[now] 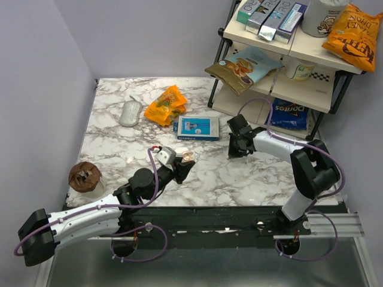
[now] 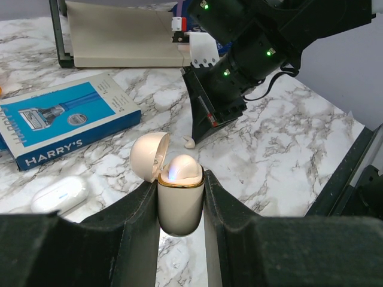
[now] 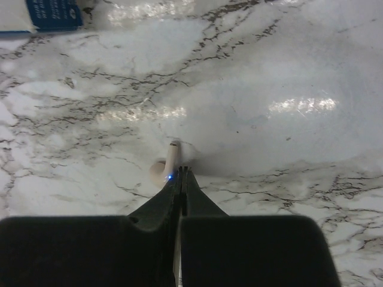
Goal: Insert the wireless bluetooth earbuds into the charging case
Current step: Adjust the earbud at the center of the board.
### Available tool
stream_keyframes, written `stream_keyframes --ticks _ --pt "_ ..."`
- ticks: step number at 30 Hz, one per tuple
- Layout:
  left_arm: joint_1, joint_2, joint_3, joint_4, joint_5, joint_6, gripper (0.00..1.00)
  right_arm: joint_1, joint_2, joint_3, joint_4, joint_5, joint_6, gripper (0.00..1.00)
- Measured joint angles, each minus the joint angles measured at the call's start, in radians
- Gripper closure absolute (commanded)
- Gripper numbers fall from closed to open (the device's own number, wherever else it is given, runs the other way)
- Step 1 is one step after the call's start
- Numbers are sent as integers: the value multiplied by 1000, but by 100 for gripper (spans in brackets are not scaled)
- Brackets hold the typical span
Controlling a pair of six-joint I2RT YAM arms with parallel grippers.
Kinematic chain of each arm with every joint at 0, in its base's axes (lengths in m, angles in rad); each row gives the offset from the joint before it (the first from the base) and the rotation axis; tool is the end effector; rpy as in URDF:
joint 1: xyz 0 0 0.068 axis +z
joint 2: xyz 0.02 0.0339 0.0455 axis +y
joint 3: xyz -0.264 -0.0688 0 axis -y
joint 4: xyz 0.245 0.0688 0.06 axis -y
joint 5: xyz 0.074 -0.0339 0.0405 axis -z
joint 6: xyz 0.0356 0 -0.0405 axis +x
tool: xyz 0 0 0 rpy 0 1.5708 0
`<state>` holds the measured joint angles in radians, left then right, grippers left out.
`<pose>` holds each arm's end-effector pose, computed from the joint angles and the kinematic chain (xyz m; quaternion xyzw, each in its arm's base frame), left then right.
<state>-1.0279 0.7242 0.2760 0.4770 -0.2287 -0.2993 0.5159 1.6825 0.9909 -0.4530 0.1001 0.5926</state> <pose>0.0987 -0.1480 0.2394 0.1702 0.6760 -0.3763 0.6103 0.2815 0.1556 0.1662 0.0480 0.9750 0.0696 0.2053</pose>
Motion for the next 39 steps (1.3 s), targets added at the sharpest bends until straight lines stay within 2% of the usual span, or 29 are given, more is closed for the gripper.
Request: stream_keyframes --ticks 8,13,21,39 --pt "0 14 -3 1 0 1 100 0 -43 21 -9 -18 -32 79" --pt "0 15 -3 8 -2 3 100 0 -124 43 -16 14 -97 85" --pt "-2 19 -4 12 -2 3 100 0 58 212 -29 28 -193 88" --pt "-2 26 -6 16 -1 2 100 2 118 208 -51 3 -240 89"
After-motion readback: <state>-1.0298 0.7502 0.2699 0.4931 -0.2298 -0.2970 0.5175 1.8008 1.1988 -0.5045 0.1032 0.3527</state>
